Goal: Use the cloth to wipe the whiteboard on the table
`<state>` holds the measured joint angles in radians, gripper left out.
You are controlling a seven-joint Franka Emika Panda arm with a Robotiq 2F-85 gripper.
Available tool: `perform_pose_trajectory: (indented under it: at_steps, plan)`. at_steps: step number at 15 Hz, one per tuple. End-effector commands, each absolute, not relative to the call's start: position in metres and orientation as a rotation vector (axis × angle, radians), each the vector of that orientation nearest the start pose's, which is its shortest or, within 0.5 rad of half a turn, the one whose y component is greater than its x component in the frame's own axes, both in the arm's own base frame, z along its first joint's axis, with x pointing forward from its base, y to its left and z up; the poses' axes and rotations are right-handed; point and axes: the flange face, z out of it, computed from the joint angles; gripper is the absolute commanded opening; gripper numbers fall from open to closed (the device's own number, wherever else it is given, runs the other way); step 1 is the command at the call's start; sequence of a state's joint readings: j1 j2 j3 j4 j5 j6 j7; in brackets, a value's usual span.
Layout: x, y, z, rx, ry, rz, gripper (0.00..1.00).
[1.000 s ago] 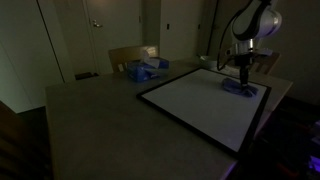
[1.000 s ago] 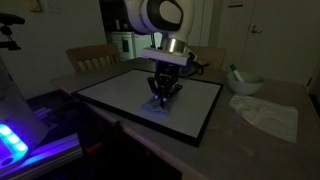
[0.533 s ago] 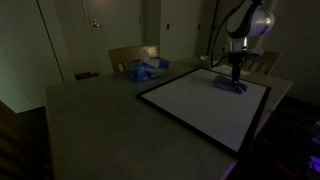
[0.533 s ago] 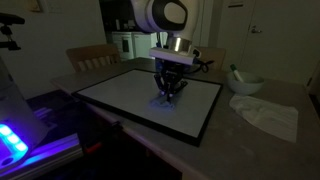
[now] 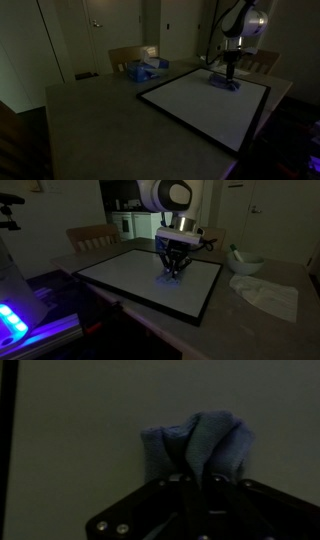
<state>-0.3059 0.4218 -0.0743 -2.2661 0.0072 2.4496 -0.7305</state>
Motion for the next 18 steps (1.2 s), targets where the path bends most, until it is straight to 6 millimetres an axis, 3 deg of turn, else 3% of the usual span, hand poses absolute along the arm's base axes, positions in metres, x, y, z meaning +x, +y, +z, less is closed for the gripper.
perform_pose_trajectory:
  at_steps: [1,18]
  plan:
    - [0.484,-0.194,0.127,-2.959,-0.553,0.297,0.02]
    - [0.564,-0.189,0.128,-2.936,-0.707,0.287,0.02]
